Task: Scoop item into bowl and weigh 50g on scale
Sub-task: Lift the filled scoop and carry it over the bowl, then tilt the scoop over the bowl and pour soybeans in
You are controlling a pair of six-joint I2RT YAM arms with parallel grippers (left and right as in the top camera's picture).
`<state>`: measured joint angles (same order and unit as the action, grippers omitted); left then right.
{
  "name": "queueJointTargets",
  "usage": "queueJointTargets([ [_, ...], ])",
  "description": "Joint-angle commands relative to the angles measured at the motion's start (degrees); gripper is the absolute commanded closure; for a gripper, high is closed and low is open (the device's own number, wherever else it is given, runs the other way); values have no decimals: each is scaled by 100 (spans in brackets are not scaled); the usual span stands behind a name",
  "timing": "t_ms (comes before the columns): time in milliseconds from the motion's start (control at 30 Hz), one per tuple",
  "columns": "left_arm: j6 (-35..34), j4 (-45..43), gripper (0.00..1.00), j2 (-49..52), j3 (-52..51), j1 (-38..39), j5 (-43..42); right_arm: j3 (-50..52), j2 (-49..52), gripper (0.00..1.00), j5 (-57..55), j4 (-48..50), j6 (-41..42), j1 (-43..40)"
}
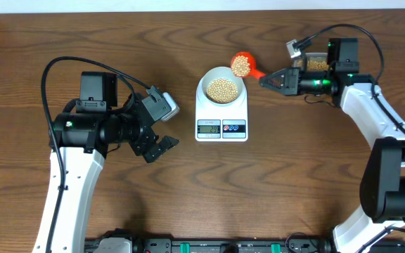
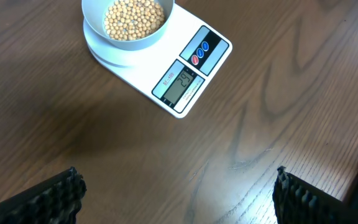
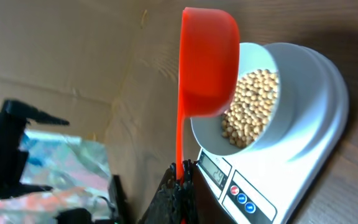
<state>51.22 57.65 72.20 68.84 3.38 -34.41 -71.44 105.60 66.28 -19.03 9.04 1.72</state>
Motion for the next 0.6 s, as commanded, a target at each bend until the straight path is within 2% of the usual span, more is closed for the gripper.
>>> queueJointTargets([
  [0, -4, 11, 1, -35, 157, -31, -96, 26, 59, 99, -22, -4, -765, 195],
  [167, -4, 11, 1, -35, 157, -31, -96, 26, 59, 99, -1049, -7, -1161, 485],
  [367, -4, 11, 1, -35, 157, -31, -96, 26, 59, 99, -1646, -4, -1945, 822],
  [567, -4, 11, 1, -35, 157, -31, -96, 26, 59, 99, -1923, -2, -1963, 916],
])
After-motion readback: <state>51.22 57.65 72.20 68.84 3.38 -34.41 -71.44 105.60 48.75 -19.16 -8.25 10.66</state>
